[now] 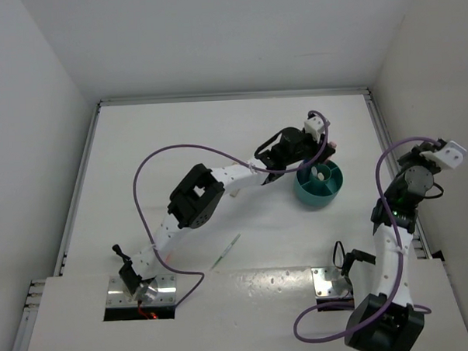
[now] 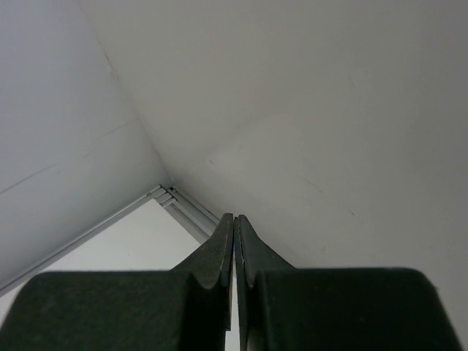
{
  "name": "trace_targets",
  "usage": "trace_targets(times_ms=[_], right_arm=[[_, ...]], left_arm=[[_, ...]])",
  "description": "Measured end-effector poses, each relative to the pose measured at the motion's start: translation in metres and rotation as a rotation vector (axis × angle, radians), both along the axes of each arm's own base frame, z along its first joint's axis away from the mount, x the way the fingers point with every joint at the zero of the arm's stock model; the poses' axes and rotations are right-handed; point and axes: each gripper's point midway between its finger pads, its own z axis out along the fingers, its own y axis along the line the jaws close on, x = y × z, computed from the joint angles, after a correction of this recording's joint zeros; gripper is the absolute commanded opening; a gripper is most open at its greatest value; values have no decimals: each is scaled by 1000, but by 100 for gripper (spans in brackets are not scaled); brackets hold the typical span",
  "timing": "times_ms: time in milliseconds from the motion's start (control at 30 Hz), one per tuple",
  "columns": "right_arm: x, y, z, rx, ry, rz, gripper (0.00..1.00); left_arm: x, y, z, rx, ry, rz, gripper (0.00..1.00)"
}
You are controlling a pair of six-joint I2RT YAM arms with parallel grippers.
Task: Sort the stationery into containers
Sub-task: Place the pen in the storage box.
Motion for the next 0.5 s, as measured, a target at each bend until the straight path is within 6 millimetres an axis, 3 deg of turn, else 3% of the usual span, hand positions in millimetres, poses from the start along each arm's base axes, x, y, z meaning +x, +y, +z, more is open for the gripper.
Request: trace_targets(times_ms=[500], right_arm=[[-4, -6, -3, 22, -5, -13, 0]], left_arm=[[-2, 3, -1, 30, 8, -1, 33]])
